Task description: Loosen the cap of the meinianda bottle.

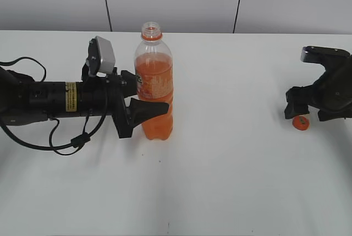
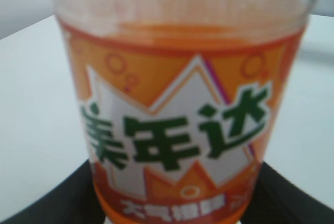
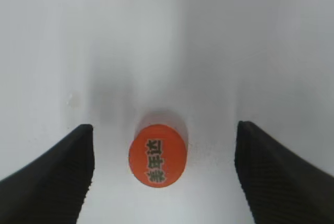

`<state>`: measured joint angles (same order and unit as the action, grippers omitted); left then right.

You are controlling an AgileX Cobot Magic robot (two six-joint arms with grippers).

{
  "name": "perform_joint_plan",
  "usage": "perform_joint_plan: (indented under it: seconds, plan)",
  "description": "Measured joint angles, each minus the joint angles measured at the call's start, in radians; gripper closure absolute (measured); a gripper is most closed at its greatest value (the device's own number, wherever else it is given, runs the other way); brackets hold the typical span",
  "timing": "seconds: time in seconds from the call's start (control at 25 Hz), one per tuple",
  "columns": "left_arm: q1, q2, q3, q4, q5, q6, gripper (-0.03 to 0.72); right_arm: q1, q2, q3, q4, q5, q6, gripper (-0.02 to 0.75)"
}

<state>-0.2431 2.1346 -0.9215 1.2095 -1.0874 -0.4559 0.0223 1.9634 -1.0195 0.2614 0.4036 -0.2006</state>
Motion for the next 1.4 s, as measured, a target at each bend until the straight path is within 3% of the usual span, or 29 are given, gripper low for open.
perform_joint_plan:
  seconds: [0.28, 0.48, 0.56, 0.92, 1.16, 1.4]
  plan:
    - [0.000, 0.000, 0.000, -0.001, 0.000, 0.000, 0.257, 0.001, -0.088, 0.000, 0.001, 0.012, -0.003, 0.126]
    - [0.000, 0.007, 0.006, 0.004, 0.058, 0.000, 0.113, 0.001, -0.130, 0.000, 0.001, 0.025, -0.003, 0.141]
    - [0.000, 0.007, 0.006, 0.012, 0.060, 0.000, 0.091, 0.001, -0.142, 0.000, 0.001, 0.027, -0.003, 0.141]
    - [0.014, 0.009, 0.006, 0.049, 0.062, 0.000, 0.084, 0.001, -0.183, 0.000, 0.009, 0.057, -0.004, 0.141]
    - [0.077, 0.009, 0.006, 0.180, 0.040, -0.024, 0.084, 0.001, -0.187, 0.000, 0.011, 0.062, -0.005, 0.141]
    - [0.152, 0.003, 0.006, 0.224, 0.027, -0.029, 0.094, 0.001, -0.191, 0.000, 0.019, 0.070, -0.005, 0.141]
